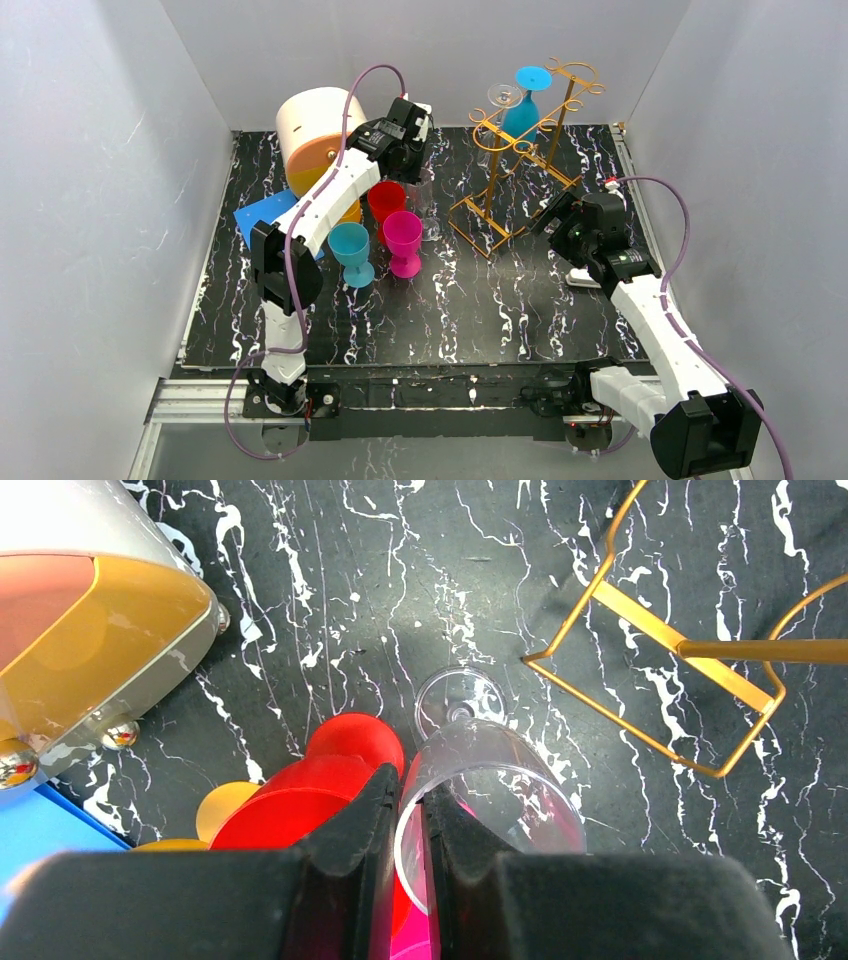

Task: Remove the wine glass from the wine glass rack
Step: Place the wine glass at the center of the board.

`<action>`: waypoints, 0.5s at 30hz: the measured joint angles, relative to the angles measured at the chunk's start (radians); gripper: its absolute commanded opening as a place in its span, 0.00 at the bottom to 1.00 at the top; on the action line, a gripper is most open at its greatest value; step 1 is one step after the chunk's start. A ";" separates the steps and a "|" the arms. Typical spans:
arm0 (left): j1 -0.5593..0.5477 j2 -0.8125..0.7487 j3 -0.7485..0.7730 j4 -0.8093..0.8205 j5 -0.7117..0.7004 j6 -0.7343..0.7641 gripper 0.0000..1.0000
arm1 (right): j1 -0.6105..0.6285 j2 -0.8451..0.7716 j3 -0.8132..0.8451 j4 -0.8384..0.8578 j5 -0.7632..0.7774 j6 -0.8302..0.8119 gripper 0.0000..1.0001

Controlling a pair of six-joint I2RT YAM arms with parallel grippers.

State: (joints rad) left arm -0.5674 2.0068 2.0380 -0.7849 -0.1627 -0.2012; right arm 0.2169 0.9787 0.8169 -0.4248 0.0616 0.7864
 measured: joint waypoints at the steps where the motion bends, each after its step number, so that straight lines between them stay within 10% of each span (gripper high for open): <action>1: 0.000 0.000 0.000 0.000 -0.002 0.002 0.05 | 0.000 0.000 0.000 0.000 -0.004 0.001 0.99; 15: 0.000 0.027 0.079 -0.012 -0.013 0.033 0.03 | 0.000 -0.002 0.000 0.000 -0.078 0.026 0.99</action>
State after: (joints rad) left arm -0.5671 2.0335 2.1170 -0.7971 -0.1761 -0.1684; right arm 0.2169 0.9771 0.8169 -0.4244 -0.0166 0.8127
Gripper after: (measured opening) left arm 0.105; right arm 0.985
